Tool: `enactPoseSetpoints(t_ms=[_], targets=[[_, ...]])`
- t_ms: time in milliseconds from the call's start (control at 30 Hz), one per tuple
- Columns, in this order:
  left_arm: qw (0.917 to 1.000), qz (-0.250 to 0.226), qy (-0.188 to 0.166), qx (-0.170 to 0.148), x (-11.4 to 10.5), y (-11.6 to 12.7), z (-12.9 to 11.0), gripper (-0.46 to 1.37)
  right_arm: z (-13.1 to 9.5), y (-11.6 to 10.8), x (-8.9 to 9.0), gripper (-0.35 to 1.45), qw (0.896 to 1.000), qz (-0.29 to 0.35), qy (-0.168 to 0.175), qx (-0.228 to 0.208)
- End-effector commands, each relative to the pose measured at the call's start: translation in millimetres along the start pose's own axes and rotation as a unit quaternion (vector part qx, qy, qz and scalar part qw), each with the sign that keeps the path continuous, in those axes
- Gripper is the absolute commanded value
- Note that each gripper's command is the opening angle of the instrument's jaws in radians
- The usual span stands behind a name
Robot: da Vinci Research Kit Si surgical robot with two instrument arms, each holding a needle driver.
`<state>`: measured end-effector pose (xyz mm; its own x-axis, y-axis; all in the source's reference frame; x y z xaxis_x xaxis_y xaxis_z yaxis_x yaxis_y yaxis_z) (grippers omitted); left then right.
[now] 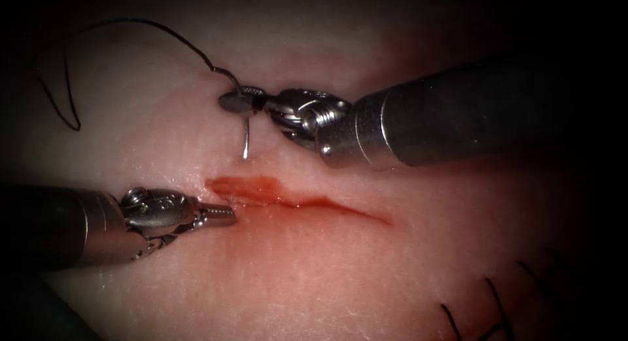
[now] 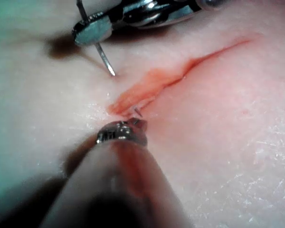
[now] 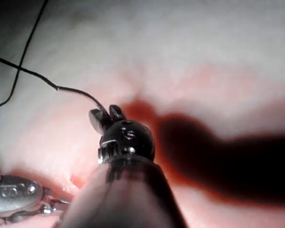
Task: Wound Closure
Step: Use the right gripper to throw the needle through the top of the wound
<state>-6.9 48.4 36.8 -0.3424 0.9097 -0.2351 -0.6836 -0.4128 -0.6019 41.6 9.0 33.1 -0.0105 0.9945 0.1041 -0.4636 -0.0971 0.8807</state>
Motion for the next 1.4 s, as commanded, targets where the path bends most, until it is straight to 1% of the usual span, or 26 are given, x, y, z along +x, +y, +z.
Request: enactPoseSetpoints(t_ms=[33, 267, 500, 567, 633, 667, 700, 733, 767, 800, 833, 867, 967, 1000, 1033, 1100, 1133, 1200, 1233, 1267, 1333, 1367, 1400], targets=[[1.0, 0.0, 0.0, -0.004, 0.0, 0.0, 0.0, -0.35, 0.1, 0.1, -0.1, -0.35, 1.0, 0.007, -0.006, 0.004], [1.0, 0.003, 0.0, -0.004, 0.0, 0.0, 0.0, -0.35, 0.7, 0.6, -2.2, -0.35, 0.998, 0.041, -0.027, 0.03], [1.0, 0.006, 0.0, -0.005, 0.1, -0.2, 0.0, -0.35, 0.6, -0.3, -4.0, -0.35, 0.997, 0.05, -0.037, 0.039], [1.0, 0.006, 0.0, -0.005, 0.1, -0.2, 0.0, -0.35, 0.5, -0.5, -4.2, -0.35, 0.997, 0.049, -0.039, 0.041], [1.0, 0.006, 0.0, -0.005, 0.1, -0.2, 0.0, -0.35, 0.4, -0.5, -4.0, -0.35, 0.998, 0.05, -0.026, 0.035], [1.0, 0.006, 0.0, -0.005, 0.1, -0.2, 0.0, -0.35, 0.3, -0.4, -3.6, -0.35, 0.999, 0.018, -0.004, 0.038], [1.0, 0.006, 0.0, -0.005, 0.1, -0.2, 0.0, -0.35, 0.3, -0.3, -3.4, -0.35, 0.999, -0.002, 0.004, 0.042], [1.0, 0.006, 0.0, -0.005, 0.1, -0.2, 0.0, -0.35, 0.2, 0.0, -2.9, -0.01, 0.997, -0.052, 0.025, 0.054], [1.0, 0.006, 0.0, -0.005, 0.1, -0.2, 0.0, -0.35, 0.2, 0.2, -2.5, 0.28, 0.994, -0.082, 0.039, 0.06], [0.9999, 0.009, 0.0, -0.005, 0.1, -0.2, 0.0, -0.35, 0.2, 0.5, -1.8, 0.79, 0.987, -0.131, 0.063, 0.069], [0.9999, 0.009, 0.0, -0.005, 0.1, -0.2, 0.0, -0.35, 0.2, 0.7, -1.6, 0.87, 0.983, -0.149, 0.074, 0.073], [0.9999, 0.009, 0.0, -0.005, 0.1, -0.2, 0.0, -0.35, 0.1, 1.1, -0.9, 0.98, 0.973, -0.192, 0.098, 0.078], [0.9999, 0.009, 0.0, -0.005, 0.1, -0.2, 0.0, -0.35, 0.0, 1.5, -0.1, 1.09, 0.963, -0.227, 0.127, 0.074], [0.9999, 0.009, 0.0, -0.005, 0.1, -0.2, 0.0, -0.35, -0.1, 1.6, 0.3, 1.15, 0.957, -0.247, 0.14, 0.063], [0.9999, 0.009, 0.0, -0.005, 0.1, -0.2, 0.0, -0.35, -0.2, 1.7, 0.8, 1.18, 0.948, -0.274, 0.15, 0.052], [0.9999, 0.009, 0.0, -0.005, 0.1, -0.2, 0.0, -0.35, -0.5, 1.5, 1.4, 1.17, 0.939, -0.304, 0.153, 0.043], [0.9999, 0.009, 0.0, -0.005, 0.1, -0.1, 0.0, -0.35, -0.9, 1.3, 2.0, 1.16, 0.93, -0.331, 0.156, 0.036], [0.9999, 0.009, 0.0, -0.005, 0.1, -0.1, 0.0, -0.35, -1.2, 0.9, 2.5, 1.13, 0.921, -0.355, 0.158, 0.03], [0.9999, 0.009, 0.0, -0.005, 0.1, -0.1, 0.0, -0.35, -1.6, 0.4, 3.1, 1.1, 0.911, -0.377, 0.163, 0.025], [0.9999, 0.009, 0.0, -0.005, 0.1, -0.1, 0.0, -0.35, -1.8, 0.0, 3.5, 1.08, 0.907, -0.387, 0.166, 0.023], [0.9999, 0.009, 0.0, -0.005, 0.1, -0.1, 0.0, -0.35, -2.2, -0.6, 4.1, 1.05, 0.9, -0.401, 0.167, 0.019], [0.9999, 0.009, 0.0, -0.005, 0.1, -0.1, 0.0, -0.35, -2.6, -1.2, 4.7, 1.04, 0.892, -0.421, 0.166, 0.012], [0.9999, 0.009, 0.0, -0.005, 0.1, -0.1, 0.0, -0.35, -2.8, -1.5, 5.1, 1.03, 0.887, -0.431, 0.166, 0.009]])
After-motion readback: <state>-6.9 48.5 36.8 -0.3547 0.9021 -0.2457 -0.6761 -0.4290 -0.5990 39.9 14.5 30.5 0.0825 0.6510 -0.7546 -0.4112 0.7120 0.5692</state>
